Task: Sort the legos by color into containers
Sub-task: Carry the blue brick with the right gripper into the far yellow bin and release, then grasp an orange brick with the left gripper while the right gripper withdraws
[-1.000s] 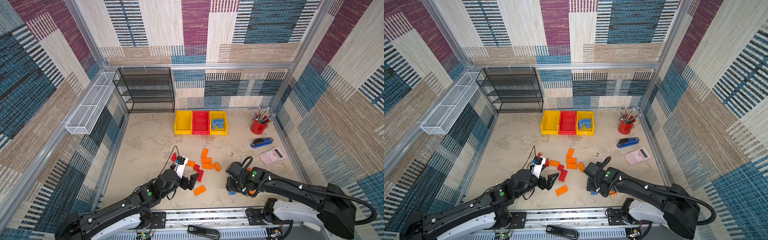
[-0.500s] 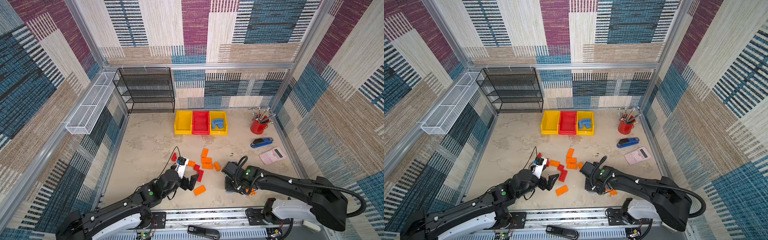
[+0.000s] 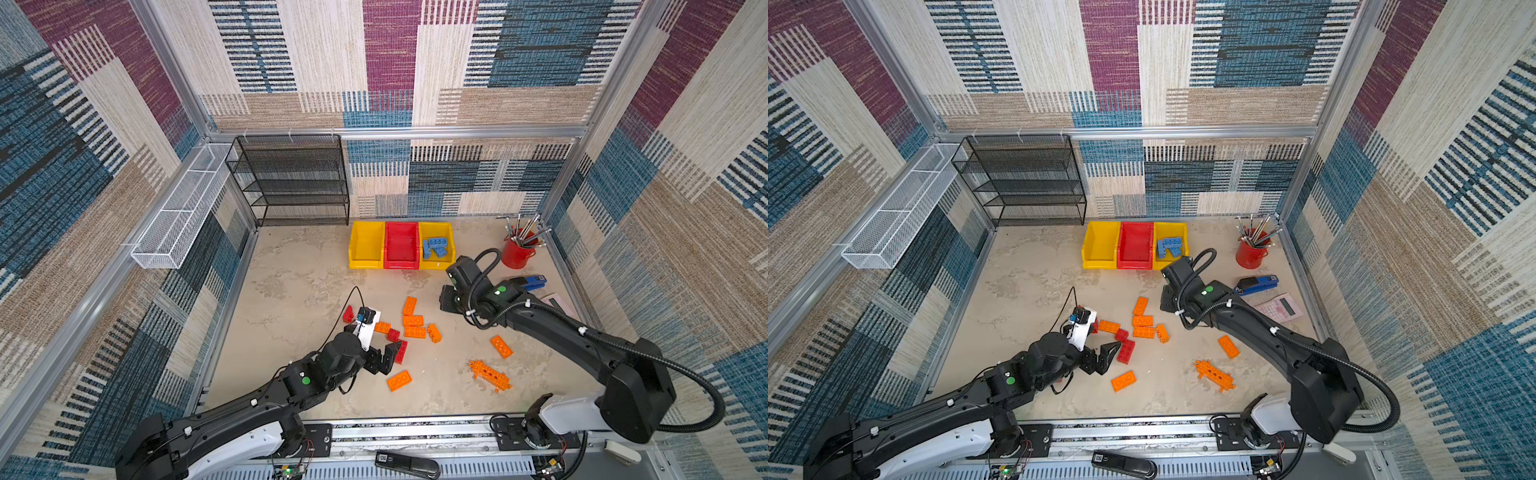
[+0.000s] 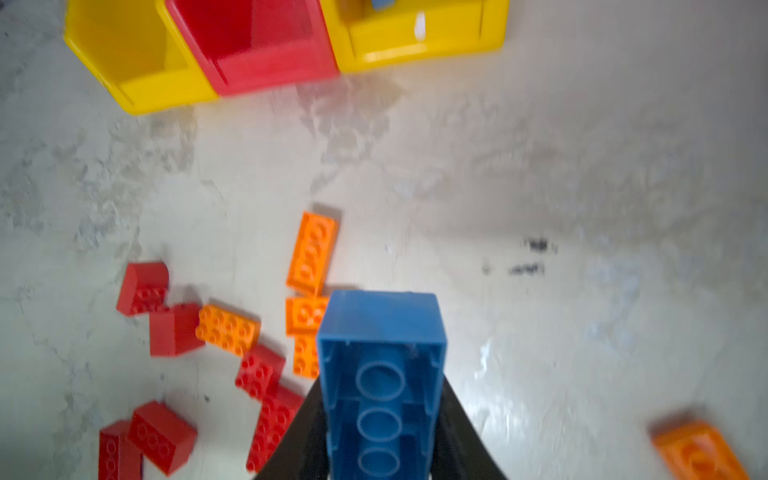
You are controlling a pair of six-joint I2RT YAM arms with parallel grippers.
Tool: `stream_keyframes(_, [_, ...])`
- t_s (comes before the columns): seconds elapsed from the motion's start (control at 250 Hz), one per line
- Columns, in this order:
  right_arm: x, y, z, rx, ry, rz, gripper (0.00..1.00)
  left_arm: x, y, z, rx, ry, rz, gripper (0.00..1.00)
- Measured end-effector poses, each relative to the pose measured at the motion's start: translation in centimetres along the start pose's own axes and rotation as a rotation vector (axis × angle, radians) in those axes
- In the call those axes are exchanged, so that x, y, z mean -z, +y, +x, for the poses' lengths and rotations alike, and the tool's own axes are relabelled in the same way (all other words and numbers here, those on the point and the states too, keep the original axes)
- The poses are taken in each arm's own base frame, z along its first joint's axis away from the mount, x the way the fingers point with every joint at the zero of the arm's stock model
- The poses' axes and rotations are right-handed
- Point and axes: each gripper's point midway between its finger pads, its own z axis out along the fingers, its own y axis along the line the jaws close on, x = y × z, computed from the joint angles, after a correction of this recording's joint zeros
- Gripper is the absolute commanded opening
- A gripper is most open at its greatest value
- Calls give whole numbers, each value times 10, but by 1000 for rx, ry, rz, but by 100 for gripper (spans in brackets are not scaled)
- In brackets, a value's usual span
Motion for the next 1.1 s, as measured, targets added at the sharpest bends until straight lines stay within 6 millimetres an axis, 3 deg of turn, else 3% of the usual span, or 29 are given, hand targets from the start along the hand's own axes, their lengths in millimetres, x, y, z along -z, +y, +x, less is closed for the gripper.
stream_keyframes(0.2, [-42,2,-89,59,-79,4,34,-7,-3,-20,-29,1,-31,99])
stream_keyframes(0.388, [-90,-4,-145,86,-105,10,34,-15,-1,-31,-45,5,-67,99])
stream_keyframes(0.628, [-149,-2,-178,132,-89,7,38,-23,5,-35,-42,33,-98,99])
stream_keyframes(0.776, [-169,-7,-185,139,-74,22,66,-22,12,-37,-34,39,-119,99])
stream_keyframes(0.932, [-167,-5,-191,153,-76,23,78,-20,19,-41,-25,44,-140,99])
stream_keyframes(1.1, [-140,-1,-186,167,-78,7,91,-17,17,-45,-18,39,-120,99])
